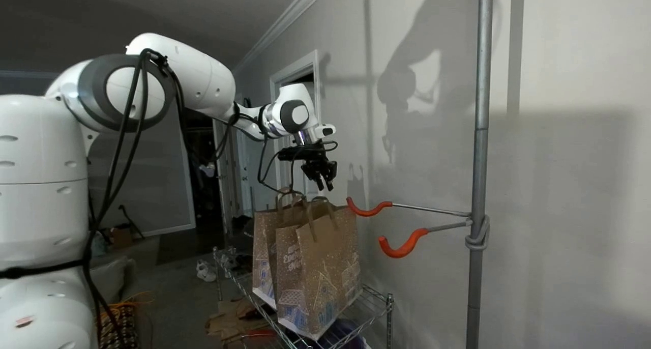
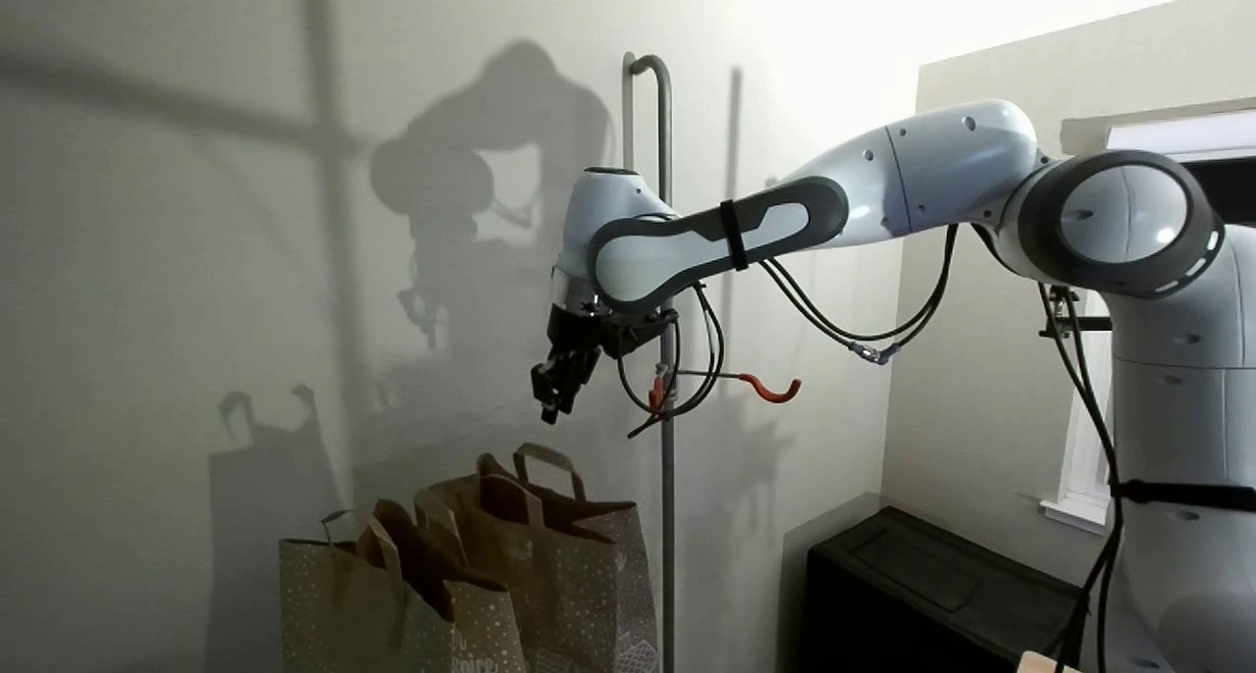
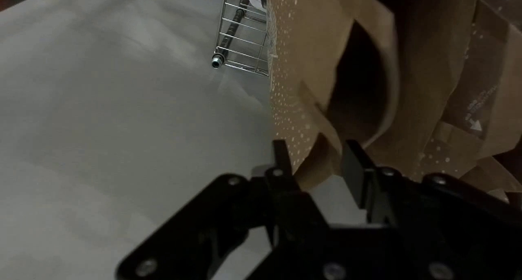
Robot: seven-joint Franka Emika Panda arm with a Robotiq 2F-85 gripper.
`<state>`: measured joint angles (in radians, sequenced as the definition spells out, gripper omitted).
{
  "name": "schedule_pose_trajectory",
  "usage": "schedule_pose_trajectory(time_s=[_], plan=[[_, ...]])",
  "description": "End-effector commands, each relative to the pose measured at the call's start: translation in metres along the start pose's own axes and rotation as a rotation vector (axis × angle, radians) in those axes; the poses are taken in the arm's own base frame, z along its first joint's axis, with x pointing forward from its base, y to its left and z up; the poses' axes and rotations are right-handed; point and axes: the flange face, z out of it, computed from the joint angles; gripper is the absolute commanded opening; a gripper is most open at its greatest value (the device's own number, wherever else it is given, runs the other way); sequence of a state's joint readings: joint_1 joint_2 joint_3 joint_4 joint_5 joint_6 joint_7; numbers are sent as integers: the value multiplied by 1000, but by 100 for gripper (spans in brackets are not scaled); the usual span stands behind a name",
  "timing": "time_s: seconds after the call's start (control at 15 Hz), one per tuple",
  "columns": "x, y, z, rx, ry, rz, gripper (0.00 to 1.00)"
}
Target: Put the right bag on the top of the rack
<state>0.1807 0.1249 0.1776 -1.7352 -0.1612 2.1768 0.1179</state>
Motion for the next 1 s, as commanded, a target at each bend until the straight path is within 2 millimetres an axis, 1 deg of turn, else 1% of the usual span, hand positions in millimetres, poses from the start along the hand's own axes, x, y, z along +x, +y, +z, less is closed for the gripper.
schedule_pose_trajectory(time_s=[0.0,0.27,0.33,0.6,0.67,0.93], plan=[[-3,8,-1,23,5,8,71],[-6,18,-5,0,2,30,95],[-8,21,-6,0,1,35,99],[-11,27,-13,-2,8,53,100],[0,23,-6,-8,4,43,100],[-2,25,-10,-10,7,46,100]])
